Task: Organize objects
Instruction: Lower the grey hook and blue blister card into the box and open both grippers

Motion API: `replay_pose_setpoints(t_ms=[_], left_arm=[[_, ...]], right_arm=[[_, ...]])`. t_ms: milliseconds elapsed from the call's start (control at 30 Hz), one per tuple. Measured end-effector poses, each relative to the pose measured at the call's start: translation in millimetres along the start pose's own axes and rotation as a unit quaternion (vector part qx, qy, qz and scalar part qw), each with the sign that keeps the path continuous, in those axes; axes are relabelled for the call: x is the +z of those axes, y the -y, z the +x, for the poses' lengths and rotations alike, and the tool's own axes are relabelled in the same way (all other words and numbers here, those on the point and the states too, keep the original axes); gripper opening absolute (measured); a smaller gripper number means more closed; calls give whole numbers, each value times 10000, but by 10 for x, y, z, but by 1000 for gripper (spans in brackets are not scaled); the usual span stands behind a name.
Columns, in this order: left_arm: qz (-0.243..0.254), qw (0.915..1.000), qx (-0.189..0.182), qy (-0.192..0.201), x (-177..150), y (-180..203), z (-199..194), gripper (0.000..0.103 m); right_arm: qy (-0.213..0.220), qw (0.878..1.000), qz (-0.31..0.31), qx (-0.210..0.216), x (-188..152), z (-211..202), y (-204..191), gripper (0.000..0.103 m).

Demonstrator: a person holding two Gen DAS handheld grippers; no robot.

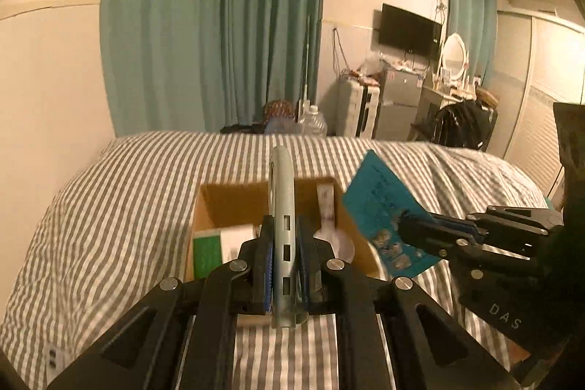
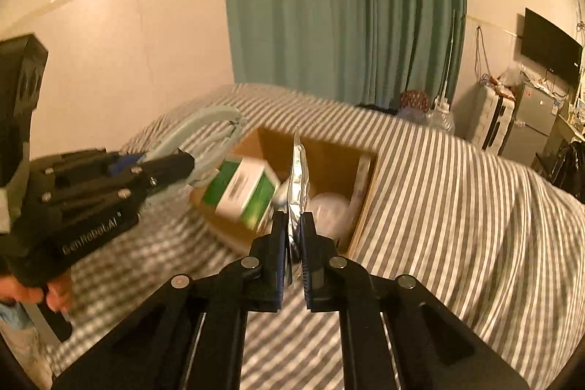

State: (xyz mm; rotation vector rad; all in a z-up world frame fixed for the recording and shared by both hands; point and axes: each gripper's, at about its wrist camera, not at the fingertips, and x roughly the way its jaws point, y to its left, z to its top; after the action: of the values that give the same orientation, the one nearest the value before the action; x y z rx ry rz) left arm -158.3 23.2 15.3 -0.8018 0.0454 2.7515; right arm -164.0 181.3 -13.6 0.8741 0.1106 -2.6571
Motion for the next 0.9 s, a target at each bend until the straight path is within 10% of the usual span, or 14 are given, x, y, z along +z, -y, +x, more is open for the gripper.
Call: replay_pose_setpoints(t_ms=[300, 733, 800, 867, 900], left_arm=[[-329, 9990, -65, -284, 262, -200, 908, 11], [-533, 9943, 17, -927, -57, -302, 1623, 14], [-455, 9939, 61, -1001, -43, -254, 1603, 20], [-399, 9941, 80, -1008, -11, -223, 1515, 37], [-400, 9944, 112, -971, 16, -208, 1448, 57]], right_arm=[[-38, 9973, 611, 399, 548, 678, 361, 7], [-556, 9888, 1178, 734, 308, 1551, 679, 10], [-466, 9880, 1286, 721, 335, 1504, 732, 26], [-381, 9875, 1370, 674, 350, 1426, 768, 63], [-262, 9873, 1436, 628, 376, 1336, 785, 63]])
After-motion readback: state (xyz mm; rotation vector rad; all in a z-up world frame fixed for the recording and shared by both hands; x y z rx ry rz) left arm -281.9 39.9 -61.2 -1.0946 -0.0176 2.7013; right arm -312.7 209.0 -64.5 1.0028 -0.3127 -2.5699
